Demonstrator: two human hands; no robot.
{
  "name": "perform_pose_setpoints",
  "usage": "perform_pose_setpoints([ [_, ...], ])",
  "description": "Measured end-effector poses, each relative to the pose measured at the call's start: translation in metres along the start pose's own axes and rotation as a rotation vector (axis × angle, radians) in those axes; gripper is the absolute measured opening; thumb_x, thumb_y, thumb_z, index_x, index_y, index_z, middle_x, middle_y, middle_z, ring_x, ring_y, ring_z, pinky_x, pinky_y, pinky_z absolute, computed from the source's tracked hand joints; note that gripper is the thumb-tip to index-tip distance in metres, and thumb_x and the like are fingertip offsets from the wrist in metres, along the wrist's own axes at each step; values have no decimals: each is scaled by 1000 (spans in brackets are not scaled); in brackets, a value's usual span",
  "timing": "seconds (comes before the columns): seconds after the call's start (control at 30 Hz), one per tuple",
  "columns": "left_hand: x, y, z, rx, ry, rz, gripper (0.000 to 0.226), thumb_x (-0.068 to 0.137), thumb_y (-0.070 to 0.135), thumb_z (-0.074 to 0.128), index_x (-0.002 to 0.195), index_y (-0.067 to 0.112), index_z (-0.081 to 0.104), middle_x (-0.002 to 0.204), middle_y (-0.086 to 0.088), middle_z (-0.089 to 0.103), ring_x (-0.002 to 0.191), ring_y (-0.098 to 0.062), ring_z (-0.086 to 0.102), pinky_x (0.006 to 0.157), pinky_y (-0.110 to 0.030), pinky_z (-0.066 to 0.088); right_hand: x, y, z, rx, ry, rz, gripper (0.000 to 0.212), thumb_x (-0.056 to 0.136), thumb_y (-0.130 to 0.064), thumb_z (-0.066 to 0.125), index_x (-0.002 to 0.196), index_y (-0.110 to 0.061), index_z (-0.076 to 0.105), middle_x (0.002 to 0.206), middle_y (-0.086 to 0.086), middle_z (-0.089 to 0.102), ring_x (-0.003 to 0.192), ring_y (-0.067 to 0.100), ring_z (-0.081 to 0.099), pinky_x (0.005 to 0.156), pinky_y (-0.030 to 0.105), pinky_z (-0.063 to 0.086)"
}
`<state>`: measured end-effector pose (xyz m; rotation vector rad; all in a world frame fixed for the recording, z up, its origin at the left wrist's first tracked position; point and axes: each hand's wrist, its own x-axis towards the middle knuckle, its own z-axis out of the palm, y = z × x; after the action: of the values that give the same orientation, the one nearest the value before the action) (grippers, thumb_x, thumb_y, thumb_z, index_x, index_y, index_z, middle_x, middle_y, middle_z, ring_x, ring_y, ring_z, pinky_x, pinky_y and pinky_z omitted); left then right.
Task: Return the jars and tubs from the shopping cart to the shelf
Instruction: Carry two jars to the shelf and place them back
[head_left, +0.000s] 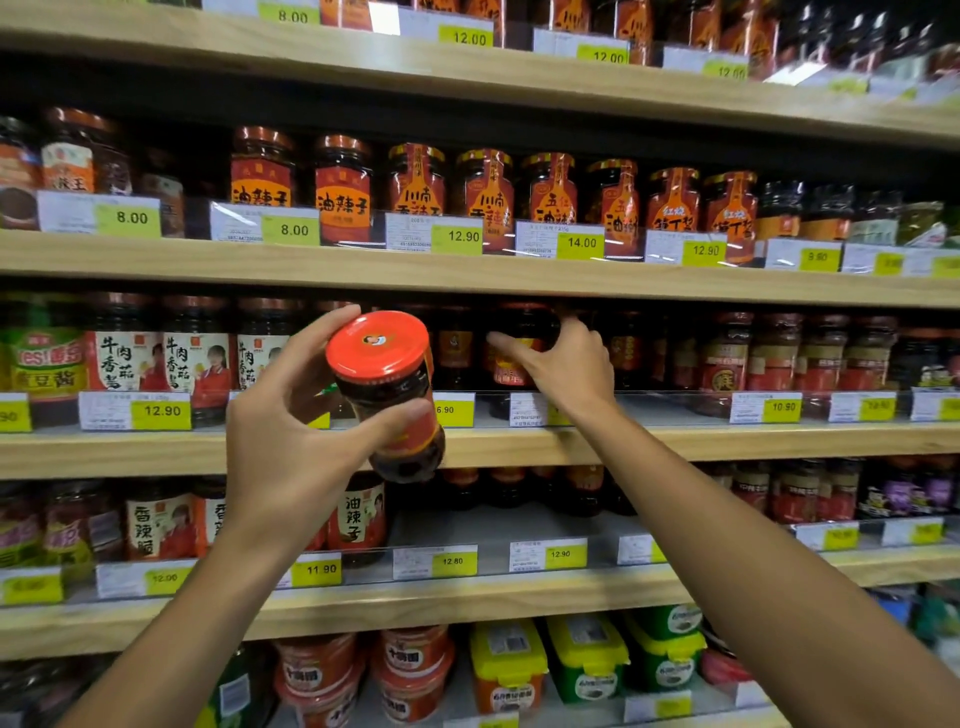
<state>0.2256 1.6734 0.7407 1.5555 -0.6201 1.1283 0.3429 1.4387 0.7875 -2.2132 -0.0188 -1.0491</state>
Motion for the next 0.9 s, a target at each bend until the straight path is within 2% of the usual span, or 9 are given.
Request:
perform_pose_setpoints([
  [0.07, 3, 2, 3, -8, 21, 5, 84, 60, 34, 91, 137, 27, 59, 126, 10, 68, 116, -6, 66, 100, -34, 55, -8, 4, -8, -39, -60, -15, 95, 67, -89, 62, 129, -17, 52, 116, 9, 67, 113, 36, 62, 90, 47, 52],
  [0.13, 7, 4, 7, -27, 35, 16, 82, 62, 31, 92, 137, 27, 58, 127, 8, 67, 117, -8, 65, 99, -31, 55, -23, 13, -17, -43, -101, -45, 107, 68, -86, 64, 149, -23, 35, 138, 9, 60, 128, 35, 55, 99, 49, 48],
  [0.23, 15, 3, 15, -55, 77, 43, 79, 66, 24, 91, 136, 24, 55, 128, 10, 64, 119, -5, 62, 99, -25, 54, -54, 26, -32, 66, -115, -121, 115, 70, -79, 69, 160, -32, 14, 161, -1, 37, 147, 21, 36, 114, 43, 38],
  [0.3, 20, 0, 22, -84, 110, 47, 78, 68, 20, 92, 136, 21, 53, 129, 8, 62, 121, -4, 61, 100, -23, 53, -75, 34, -41, 137, -99, -162, 111, 72, -76, 69, 160, -40, 11, 164, -8, 28, 150, 12, 26, 118, 38, 31],
  [0.43, 31, -9, 36, -122, 141, 45, 81, 67, 14, 93, 136, 13, 51, 133, 0, 61, 124, -9, 60, 102, -27, 52, -100, 42, -51, 140, -59, -228, 104, 75, -72, 68, 159, -43, 14, 163, -15, 24, 152, 5, 18, 123, 42, 27],
  [0.57, 37, -19, 52, -98, 148, 48, 79, 66, 10, 94, 130, 15, 49, 130, -3, 61, 121, -7, 61, 101, -27, 53, -109, 47, -60, 121, -49, -254, 100, 76, -73, 67, 157, -48, 13, 163, -17, 24, 152, 4, 17, 122, 45, 30],
  [0.7, 39, -32, 67, -48, 141, 40, 76, 66, 8, 94, 124, 20, 46, 124, 2, 58, 114, 9, 58, 99, -20, 52, -111, 50, -67, 117, -52, -258, 99, 75, -76, 65, 155, -52, 11, 163, -15, 25, 152, 4, 18, 120, 49, 33],
  [0.9, 41, -50, 86, -3, 130, 2, 77, 66, 12, 95, 125, 19, 45, 127, -3, 58, 113, 6, 59, 95, -14, 50, -109, 57, -73, 115, -47, -265, 98, 75, -76, 64, 155, -53, 12, 162, -17, 25, 152, 3, 18, 119, 50, 35],
])
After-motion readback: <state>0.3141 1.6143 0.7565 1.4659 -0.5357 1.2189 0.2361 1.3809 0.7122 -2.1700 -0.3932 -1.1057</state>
